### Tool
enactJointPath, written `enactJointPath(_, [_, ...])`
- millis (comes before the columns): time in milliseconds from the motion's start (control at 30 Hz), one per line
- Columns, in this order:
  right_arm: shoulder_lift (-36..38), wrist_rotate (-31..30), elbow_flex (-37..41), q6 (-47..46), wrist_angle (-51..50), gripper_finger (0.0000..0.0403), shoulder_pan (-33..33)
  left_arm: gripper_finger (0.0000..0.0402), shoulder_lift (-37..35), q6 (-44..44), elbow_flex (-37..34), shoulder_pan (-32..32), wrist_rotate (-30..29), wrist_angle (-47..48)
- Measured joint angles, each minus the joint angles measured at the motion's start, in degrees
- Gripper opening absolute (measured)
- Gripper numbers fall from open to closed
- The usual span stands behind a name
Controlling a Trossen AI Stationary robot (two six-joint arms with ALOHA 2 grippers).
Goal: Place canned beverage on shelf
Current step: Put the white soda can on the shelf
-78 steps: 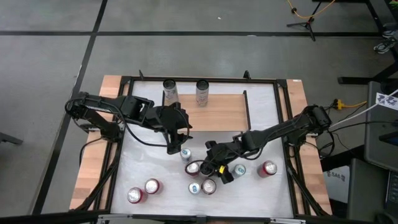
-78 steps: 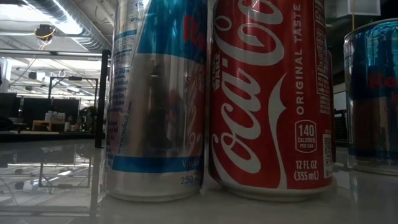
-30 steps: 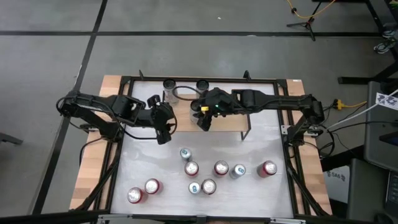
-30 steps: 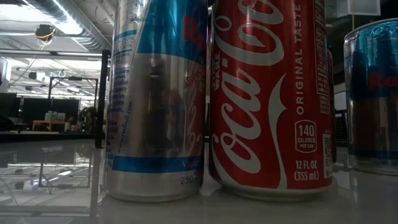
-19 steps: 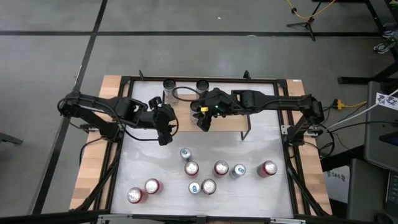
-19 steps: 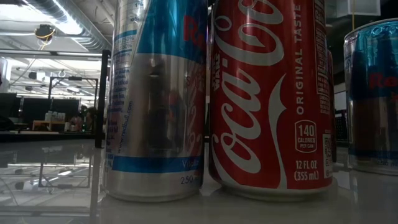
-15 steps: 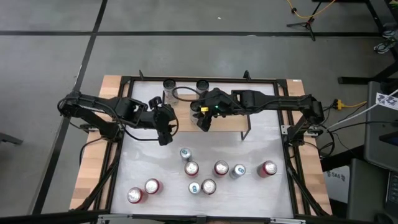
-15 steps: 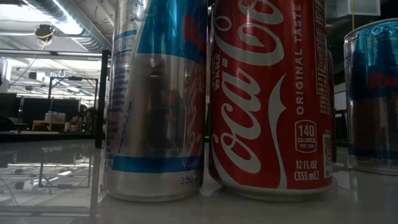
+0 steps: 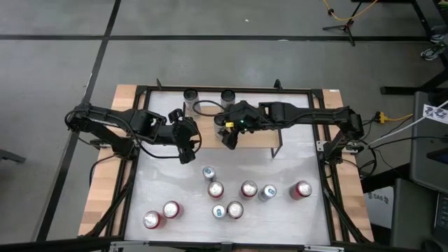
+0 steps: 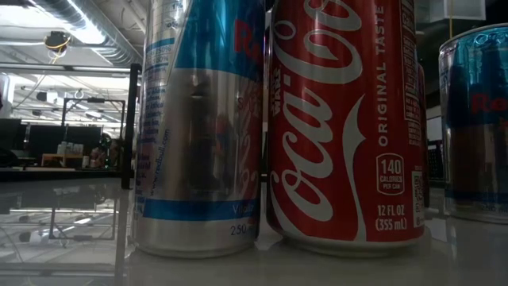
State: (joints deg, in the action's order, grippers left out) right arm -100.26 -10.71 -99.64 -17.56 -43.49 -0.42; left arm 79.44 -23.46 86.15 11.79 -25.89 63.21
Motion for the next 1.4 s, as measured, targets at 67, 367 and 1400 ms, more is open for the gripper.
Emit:
enactJointPath(67, [-0.1, 0.0, 0.0, 0.0, 0.3, 0.0335, 0.0, 0.0168, 0.0, 0.0, 0.0, 0.0, 0.0, 0.0])
enactJointPath(367, [0.3, -0.1, 0.0, 0.0, 0.8, 0.0364, 0.0, 0.0156, 0.0, -0.3, 0.0, 0.0, 0.0, 0.0])
enactJointPath(1400, [5.3, -9.7, 6.7, -3.8, -10.0, 0.0365, 0.0, 0.0149, 0.0, -0.6, 0.0, 0.0, 0.0, 0.1])
